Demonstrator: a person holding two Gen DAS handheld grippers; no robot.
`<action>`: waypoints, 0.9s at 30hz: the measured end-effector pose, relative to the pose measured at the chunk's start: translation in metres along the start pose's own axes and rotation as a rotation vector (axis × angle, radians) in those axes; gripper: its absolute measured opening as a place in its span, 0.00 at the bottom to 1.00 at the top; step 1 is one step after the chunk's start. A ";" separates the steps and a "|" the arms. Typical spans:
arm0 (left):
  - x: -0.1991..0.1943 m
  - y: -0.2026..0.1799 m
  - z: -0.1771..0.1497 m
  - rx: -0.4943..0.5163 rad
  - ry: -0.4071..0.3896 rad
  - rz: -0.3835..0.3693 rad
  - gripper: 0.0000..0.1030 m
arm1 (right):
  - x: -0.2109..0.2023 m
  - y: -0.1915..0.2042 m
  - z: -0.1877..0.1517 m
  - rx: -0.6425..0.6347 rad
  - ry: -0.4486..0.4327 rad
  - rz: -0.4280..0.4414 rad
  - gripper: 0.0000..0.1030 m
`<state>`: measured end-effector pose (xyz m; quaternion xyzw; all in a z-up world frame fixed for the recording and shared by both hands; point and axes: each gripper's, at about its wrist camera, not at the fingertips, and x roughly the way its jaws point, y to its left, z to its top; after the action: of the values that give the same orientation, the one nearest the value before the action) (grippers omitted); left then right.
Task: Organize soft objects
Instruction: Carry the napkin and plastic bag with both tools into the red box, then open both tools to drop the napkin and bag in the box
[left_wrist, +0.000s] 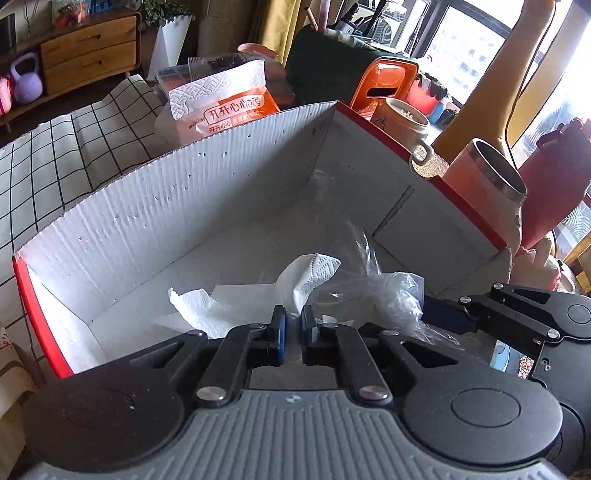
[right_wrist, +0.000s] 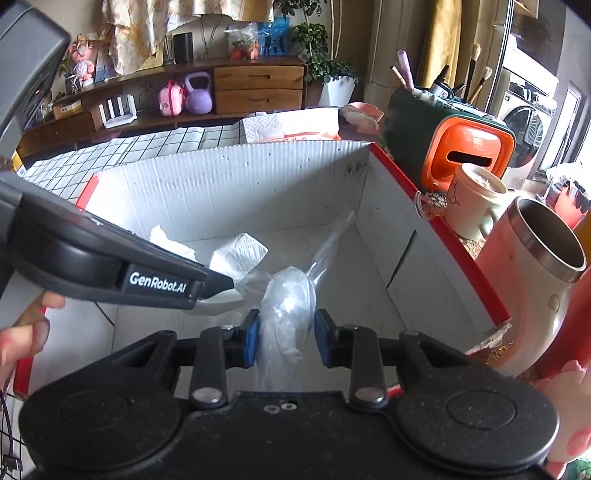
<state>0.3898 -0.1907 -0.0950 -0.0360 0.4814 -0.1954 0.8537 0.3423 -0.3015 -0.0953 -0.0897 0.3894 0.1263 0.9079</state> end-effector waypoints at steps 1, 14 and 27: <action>0.001 0.000 0.000 -0.004 0.008 0.004 0.07 | 0.000 0.000 0.000 -0.003 0.002 0.002 0.31; -0.010 0.004 0.002 -0.044 -0.013 0.000 0.67 | -0.021 -0.002 -0.003 -0.050 -0.019 0.002 0.58; -0.063 -0.011 -0.005 0.028 -0.132 0.014 0.67 | -0.066 -0.001 -0.005 -0.021 -0.092 0.049 0.75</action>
<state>0.3535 -0.1774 -0.0442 -0.0337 0.4216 -0.1933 0.8853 0.2951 -0.3143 -0.0506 -0.0839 0.3479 0.1566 0.9205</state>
